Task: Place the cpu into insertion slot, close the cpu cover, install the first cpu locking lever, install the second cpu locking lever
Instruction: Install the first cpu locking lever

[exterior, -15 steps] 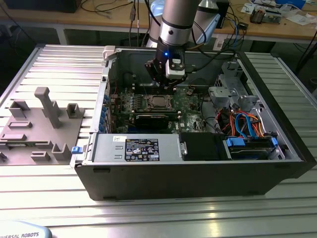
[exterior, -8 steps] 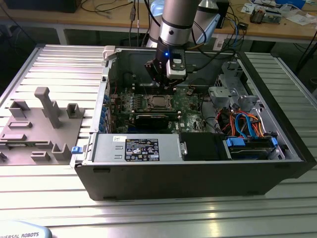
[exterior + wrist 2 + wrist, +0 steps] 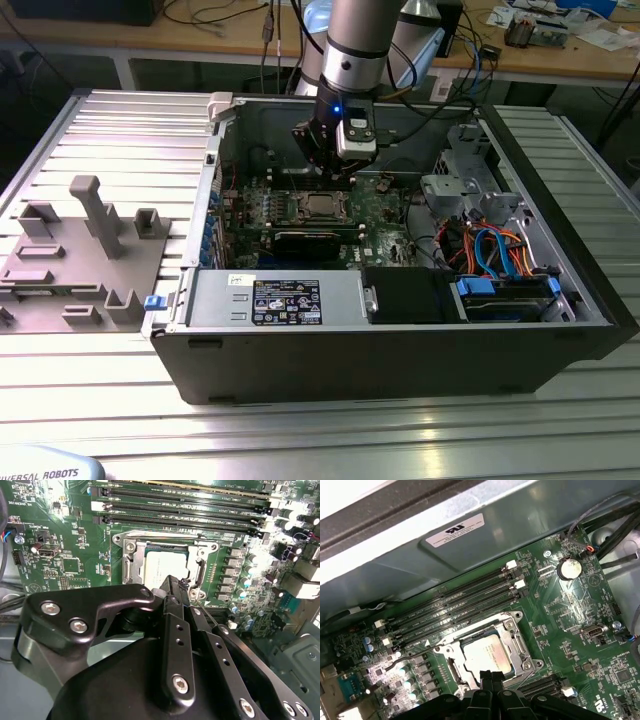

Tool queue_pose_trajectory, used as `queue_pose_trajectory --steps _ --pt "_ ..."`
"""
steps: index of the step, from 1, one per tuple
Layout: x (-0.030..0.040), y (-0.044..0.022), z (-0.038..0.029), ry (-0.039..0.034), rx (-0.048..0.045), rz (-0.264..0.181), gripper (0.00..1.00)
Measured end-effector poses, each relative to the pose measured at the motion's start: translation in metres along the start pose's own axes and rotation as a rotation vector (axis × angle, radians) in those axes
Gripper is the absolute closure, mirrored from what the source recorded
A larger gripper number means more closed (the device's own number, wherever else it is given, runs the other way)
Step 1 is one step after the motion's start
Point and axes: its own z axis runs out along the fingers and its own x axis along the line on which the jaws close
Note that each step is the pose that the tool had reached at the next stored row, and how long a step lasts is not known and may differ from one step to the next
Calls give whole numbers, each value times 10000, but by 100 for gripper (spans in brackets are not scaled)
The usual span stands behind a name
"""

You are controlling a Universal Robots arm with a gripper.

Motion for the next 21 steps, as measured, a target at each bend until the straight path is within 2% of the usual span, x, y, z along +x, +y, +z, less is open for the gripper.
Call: queue_pose_trajectory --steps 21 --pt "0 0 0 -13 27 -359 89"
